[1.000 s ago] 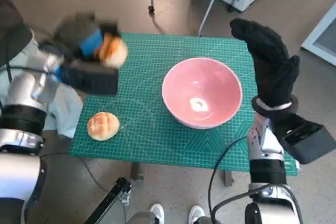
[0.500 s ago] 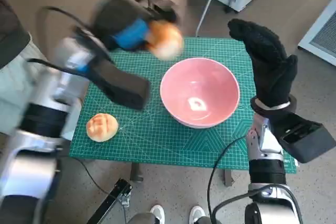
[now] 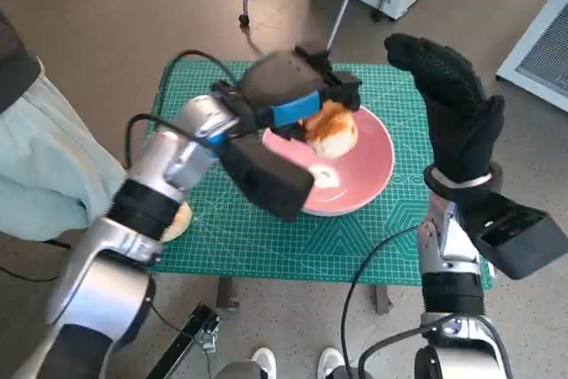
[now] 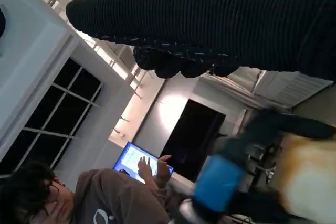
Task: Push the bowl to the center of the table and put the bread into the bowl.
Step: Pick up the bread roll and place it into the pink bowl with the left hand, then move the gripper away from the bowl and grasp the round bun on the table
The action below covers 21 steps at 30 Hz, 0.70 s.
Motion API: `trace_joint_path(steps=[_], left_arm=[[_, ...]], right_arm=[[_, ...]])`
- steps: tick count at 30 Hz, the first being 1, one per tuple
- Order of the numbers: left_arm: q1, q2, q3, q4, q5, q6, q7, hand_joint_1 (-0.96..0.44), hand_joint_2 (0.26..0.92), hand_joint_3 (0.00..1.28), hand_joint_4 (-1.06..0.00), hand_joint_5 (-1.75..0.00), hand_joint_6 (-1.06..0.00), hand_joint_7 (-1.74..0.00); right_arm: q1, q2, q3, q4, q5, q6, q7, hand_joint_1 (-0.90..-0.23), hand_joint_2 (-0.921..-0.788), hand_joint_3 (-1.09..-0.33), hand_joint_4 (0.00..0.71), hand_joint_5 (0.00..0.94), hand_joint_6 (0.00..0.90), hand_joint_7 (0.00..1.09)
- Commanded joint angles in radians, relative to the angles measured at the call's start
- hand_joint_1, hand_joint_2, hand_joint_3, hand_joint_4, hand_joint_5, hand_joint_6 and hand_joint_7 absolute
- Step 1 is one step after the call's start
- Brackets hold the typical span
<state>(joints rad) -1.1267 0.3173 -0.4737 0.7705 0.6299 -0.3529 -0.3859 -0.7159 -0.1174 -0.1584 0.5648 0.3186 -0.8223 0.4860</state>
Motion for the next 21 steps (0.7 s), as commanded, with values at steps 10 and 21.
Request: trace_joint_path(steps=[10,21], left_arm=[[0.023,0.03,0.033,0.008,-0.069,-0.009,-0.11,-0.09,0.815,0.01,-0.11,-0.01,-0.09,-0.47],[0.079,0.139,0.119,-0.139,-0.155,-0.051,-0.165,-0.14,0.819,0.01,-0.11,0.0,-0.12,-0.47]], right_arm=[[0.03,-0.014,-0.01,0.001,-0.015,0.006,-0.015,-0.669,-0.921,-0.703,0.375,0.008,0.113,0.85],[0.032,0.0,0.001,0.003,-0.027,0.0,-0.03,-0.677,-0.921,-0.703,0.379,0.01,0.115,0.84]])
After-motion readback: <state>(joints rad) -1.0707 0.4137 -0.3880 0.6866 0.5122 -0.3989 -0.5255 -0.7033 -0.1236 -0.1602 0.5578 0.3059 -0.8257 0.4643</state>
